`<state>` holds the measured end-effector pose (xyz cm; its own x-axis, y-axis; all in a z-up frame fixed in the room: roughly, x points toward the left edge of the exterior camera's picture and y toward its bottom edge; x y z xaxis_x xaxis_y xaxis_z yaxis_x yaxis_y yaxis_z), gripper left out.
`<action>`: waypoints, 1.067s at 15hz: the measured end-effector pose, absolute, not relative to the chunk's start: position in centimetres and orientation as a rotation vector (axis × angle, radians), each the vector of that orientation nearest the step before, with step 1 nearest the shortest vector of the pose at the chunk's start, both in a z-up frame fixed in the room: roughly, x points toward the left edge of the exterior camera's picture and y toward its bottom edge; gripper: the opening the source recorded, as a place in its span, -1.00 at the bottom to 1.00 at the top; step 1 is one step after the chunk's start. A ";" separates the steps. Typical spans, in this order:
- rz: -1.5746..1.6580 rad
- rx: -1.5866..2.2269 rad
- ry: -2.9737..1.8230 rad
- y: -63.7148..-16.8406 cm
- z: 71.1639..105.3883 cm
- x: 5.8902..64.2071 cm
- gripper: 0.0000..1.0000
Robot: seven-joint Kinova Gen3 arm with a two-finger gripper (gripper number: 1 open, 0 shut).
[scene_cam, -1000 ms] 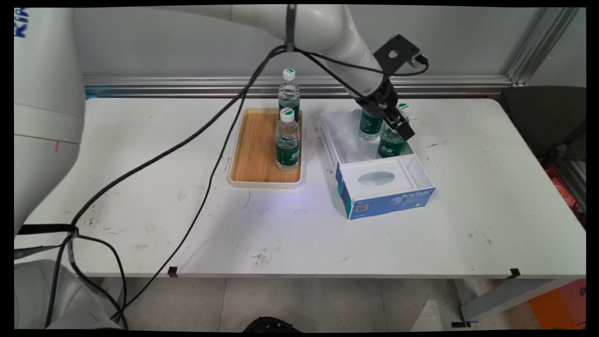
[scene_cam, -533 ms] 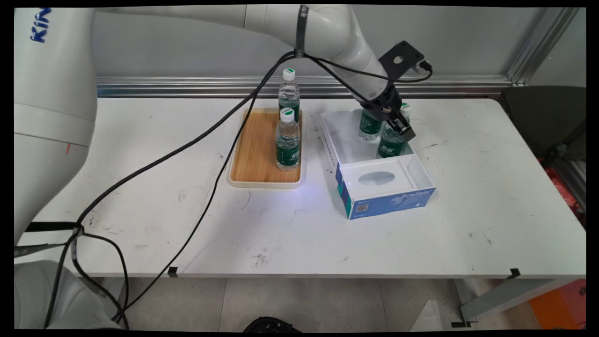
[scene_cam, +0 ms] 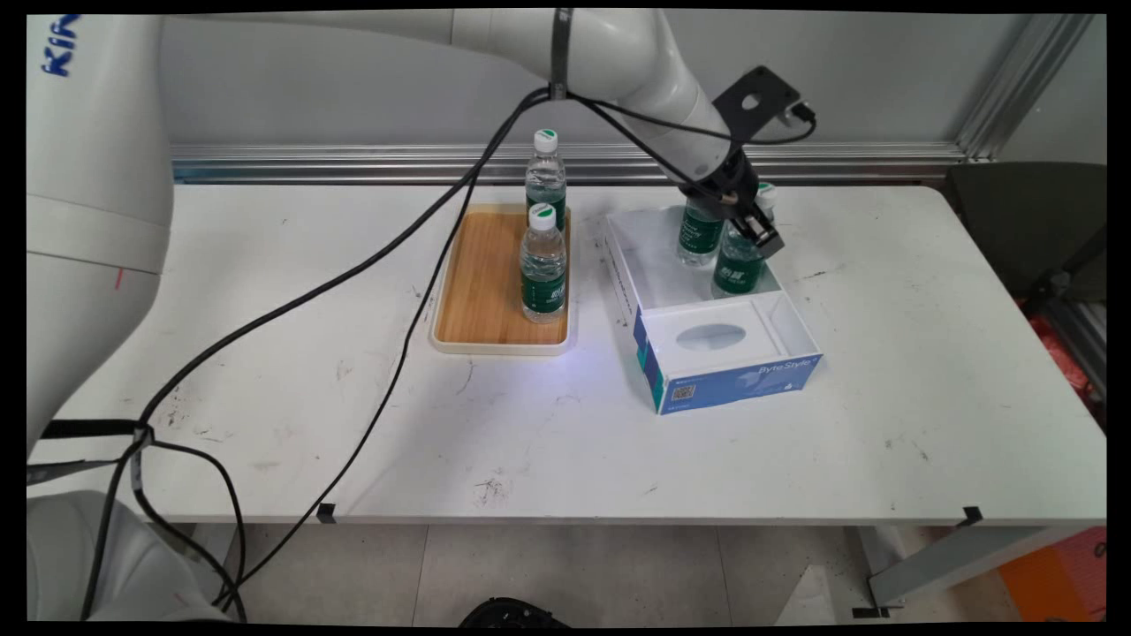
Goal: Place the picked object on the tray
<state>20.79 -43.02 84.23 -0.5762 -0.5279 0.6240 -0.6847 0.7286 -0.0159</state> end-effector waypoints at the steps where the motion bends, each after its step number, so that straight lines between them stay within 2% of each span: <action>1: 0.342 0.916 -2.317 -42.8 84.9 21.0 -1.00; 9: 0.360 0.896 -2.251 -39.3 93.1 23.4 -1.00; 16: 0.407 0.904 -2.228 -35.6 99.6 28.8 -1.00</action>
